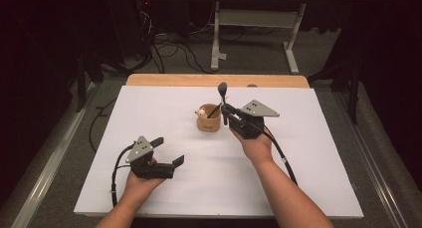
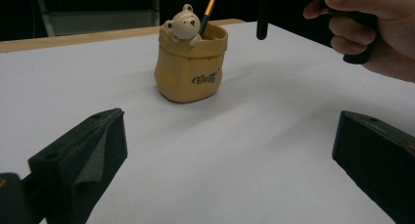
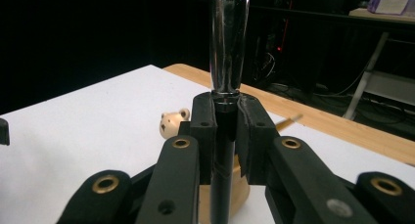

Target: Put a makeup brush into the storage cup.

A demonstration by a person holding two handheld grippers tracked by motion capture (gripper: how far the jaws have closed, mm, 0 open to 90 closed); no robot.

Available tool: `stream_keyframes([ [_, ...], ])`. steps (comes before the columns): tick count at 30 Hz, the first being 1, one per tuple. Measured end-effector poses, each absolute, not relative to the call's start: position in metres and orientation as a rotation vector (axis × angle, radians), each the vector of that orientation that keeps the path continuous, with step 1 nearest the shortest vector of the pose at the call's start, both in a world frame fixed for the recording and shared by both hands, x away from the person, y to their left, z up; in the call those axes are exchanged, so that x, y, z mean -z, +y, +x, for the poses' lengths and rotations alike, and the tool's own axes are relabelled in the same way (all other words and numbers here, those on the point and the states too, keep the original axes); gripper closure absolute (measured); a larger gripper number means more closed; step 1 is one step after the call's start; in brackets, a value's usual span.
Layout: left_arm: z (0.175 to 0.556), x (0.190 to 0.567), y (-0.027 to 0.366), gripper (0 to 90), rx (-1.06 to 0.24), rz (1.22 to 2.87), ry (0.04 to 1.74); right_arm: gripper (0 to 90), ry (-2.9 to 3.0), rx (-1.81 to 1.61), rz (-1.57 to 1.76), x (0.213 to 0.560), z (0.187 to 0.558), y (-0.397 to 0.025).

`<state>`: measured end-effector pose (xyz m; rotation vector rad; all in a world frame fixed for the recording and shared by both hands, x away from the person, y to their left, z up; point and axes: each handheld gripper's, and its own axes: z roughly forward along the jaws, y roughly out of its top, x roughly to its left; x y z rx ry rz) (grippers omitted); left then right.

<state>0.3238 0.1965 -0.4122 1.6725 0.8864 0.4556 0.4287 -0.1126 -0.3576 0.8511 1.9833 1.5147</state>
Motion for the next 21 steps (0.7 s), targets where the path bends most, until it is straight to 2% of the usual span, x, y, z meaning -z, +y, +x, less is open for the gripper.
stream_keyframes([
  [21,0.323,0.41,0.199,0.8,-0.474,1.672,0.877,81.2,1.961,-1.525,0.871,0.353,0.454,-0.088],
])
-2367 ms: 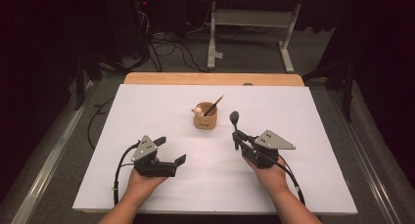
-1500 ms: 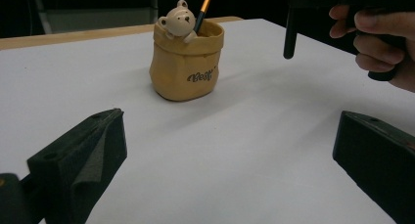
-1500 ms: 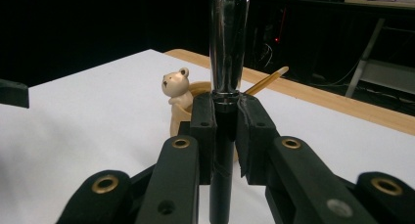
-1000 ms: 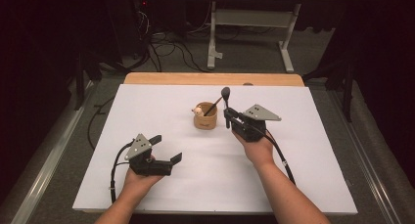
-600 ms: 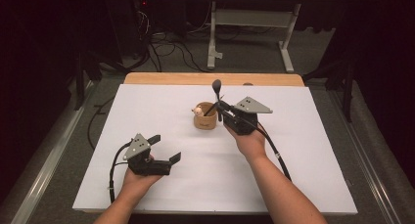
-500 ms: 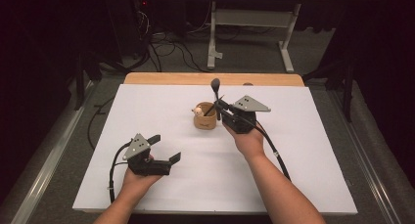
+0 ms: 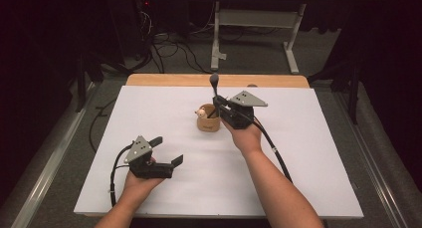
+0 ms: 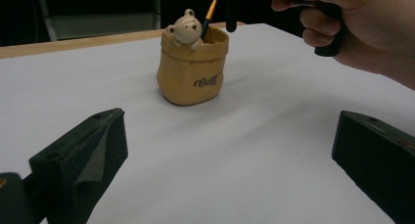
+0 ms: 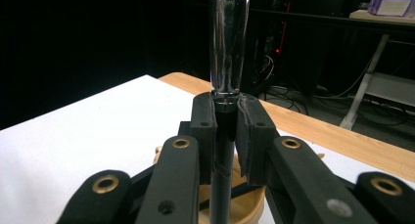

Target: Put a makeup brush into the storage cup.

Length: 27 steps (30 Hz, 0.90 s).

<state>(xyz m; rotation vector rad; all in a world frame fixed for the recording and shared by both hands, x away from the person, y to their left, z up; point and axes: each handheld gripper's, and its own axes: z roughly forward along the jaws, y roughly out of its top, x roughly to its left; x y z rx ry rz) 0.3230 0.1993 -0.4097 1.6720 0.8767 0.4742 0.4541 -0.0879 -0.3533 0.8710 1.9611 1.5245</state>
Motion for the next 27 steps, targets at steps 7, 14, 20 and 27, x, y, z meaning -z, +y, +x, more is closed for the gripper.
stream_keyframes([
  [7,0.323,0.41,0.202,0.8,-0.475,1.667,0.885,81.2,1.955,-1.525,0.882,0.356,0.463,-0.088],
  [14,0.323,0.409,0.201,0.9,-0.476,1.671,0.882,81.2,1.96,-1.533,0.899,0.357,0.465,-0.086],
  [20,0.323,0.409,0.203,0.9,-0.483,1.666,0.882,81.2,1.964,-1.564,0.893,0.36,0.467,-0.084],
  [27,0.323,0.409,0.203,1.0,-0.479,1.666,0.882,81.2,1.97,-1.56,0.911,0.366,0.469,-0.083],
])
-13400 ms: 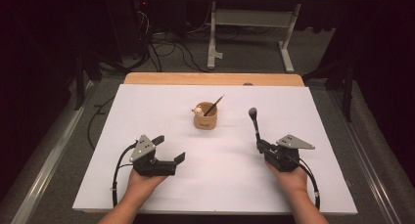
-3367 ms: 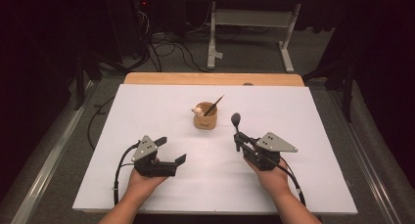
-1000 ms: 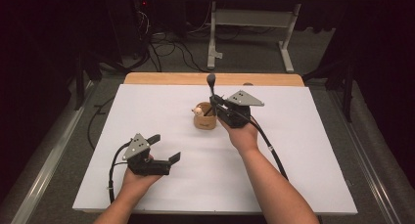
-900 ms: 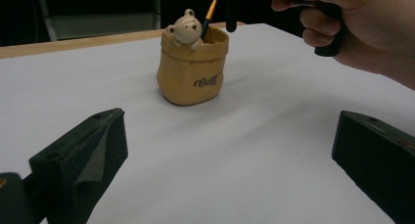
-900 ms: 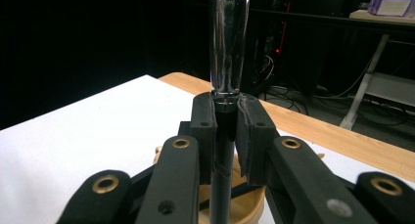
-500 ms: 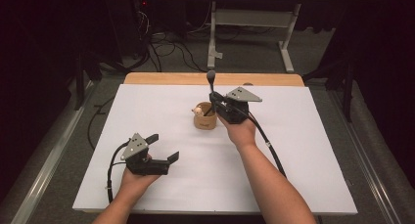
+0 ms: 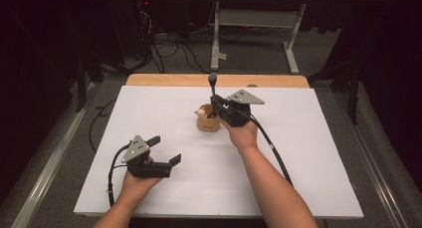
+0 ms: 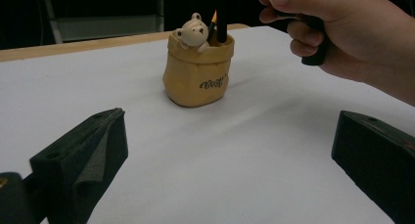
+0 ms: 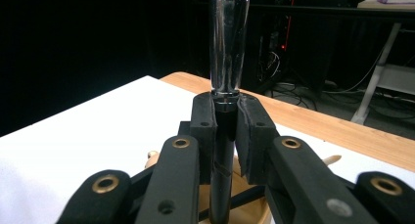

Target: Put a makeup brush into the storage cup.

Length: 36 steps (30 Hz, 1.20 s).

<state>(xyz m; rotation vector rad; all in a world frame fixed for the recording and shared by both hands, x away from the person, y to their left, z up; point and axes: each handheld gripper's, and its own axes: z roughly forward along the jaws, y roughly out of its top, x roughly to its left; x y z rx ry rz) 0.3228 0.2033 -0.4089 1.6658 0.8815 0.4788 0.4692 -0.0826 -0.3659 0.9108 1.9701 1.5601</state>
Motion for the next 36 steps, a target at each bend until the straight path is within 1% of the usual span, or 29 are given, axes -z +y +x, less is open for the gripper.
stream_keyframes([
  [28,0.322,0.409,0.204,1.2,-0.483,1.671,0.876,81.1,2.026,-1.519,0.955,0.389,0.47,-0.078],
  [36,0.322,0.408,0.203,1.2,-0.484,1.666,0.873,81.0,2.031,-1.503,0.975,0.396,0.471,-0.083],
])
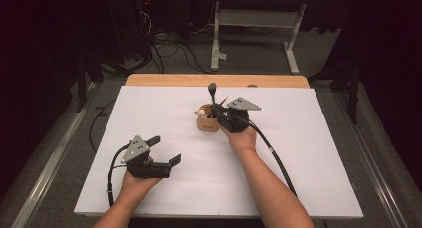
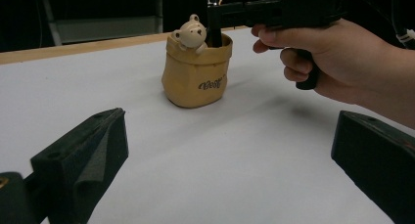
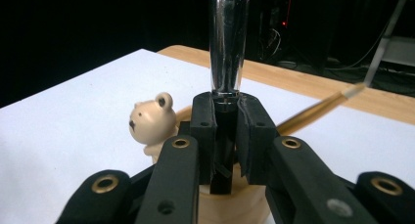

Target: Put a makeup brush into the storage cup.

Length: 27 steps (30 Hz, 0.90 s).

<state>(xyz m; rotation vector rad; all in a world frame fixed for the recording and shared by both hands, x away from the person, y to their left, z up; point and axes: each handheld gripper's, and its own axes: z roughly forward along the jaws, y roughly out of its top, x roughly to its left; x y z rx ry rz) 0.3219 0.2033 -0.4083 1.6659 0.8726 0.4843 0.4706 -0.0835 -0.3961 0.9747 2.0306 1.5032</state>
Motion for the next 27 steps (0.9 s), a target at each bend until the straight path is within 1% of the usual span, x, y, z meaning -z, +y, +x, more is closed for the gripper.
stream_keyframes([
  [6,0.322,0.408,0.203,1.2,-0.485,1.666,0.873,80.2,2.051,-1.49,0.983,0.399,0.47,-0.083],
  [7,0.322,0.408,0.203,1.2,-0.485,1.665,0.873,78.0,2.053,-1.488,0.982,0.398,0.47,-0.083],
  [8,0.322,0.408,0.203,1.2,-0.484,1.666,0.873,73.9,2.047,-1.491,0.982,0.398,0.47,-0.083],
  [11,0.322,0.408,0.203,1.2,-0.484,1.665,0.873,70.6,2.046,-1.489,0.987,0.395,0.468,-0.084],
  [27,0.322,0.408,0.204,1.2,-0.486,1.665,0.877,66.1,2.072,-1.482,0.985,0.392,0.459,-0.093],
])
